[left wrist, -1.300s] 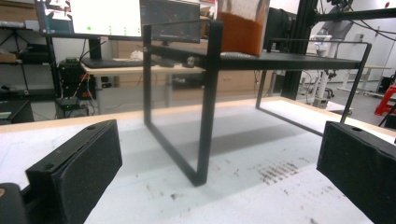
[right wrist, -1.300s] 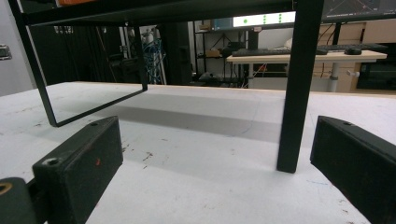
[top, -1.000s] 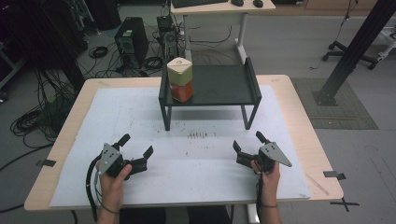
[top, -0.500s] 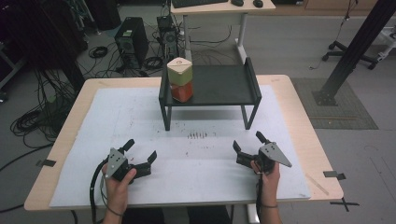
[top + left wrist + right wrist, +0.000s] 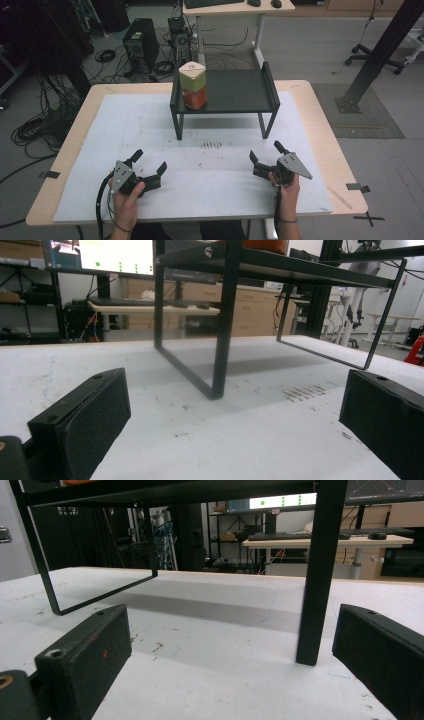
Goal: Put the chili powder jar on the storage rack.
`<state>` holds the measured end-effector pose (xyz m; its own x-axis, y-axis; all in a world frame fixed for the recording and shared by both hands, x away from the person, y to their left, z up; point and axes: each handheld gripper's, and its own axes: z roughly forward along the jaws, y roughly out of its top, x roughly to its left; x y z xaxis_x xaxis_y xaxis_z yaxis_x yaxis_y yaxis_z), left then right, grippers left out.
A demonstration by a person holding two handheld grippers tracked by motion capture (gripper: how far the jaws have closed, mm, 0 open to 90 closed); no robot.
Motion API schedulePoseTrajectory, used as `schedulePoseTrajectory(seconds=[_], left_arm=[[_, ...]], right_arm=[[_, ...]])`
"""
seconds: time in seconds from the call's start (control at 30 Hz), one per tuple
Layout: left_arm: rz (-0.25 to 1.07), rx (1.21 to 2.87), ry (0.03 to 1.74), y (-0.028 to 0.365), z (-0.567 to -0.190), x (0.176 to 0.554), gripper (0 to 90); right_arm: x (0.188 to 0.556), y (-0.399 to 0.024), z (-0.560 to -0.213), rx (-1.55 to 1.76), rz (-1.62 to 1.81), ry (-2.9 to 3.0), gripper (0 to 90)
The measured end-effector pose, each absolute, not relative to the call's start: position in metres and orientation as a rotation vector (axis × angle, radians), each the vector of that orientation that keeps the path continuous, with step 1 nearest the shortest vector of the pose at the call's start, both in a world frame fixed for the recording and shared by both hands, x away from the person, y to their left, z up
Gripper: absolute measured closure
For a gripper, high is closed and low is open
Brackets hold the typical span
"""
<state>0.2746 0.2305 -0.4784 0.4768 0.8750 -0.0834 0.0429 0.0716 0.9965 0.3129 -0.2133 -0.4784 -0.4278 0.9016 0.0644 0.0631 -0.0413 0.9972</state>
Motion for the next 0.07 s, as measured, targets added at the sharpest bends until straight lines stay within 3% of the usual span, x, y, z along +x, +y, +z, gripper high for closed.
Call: schedulePoseTrajectory(seconds=[0.07], left_arm=[[0.768,1.363,0.891,0.2306,-0.4783,0.2747,0.2]], right_arm=[[0.313,-0.2132,-0.4784,1.046,1.548,1.548,2.3]])
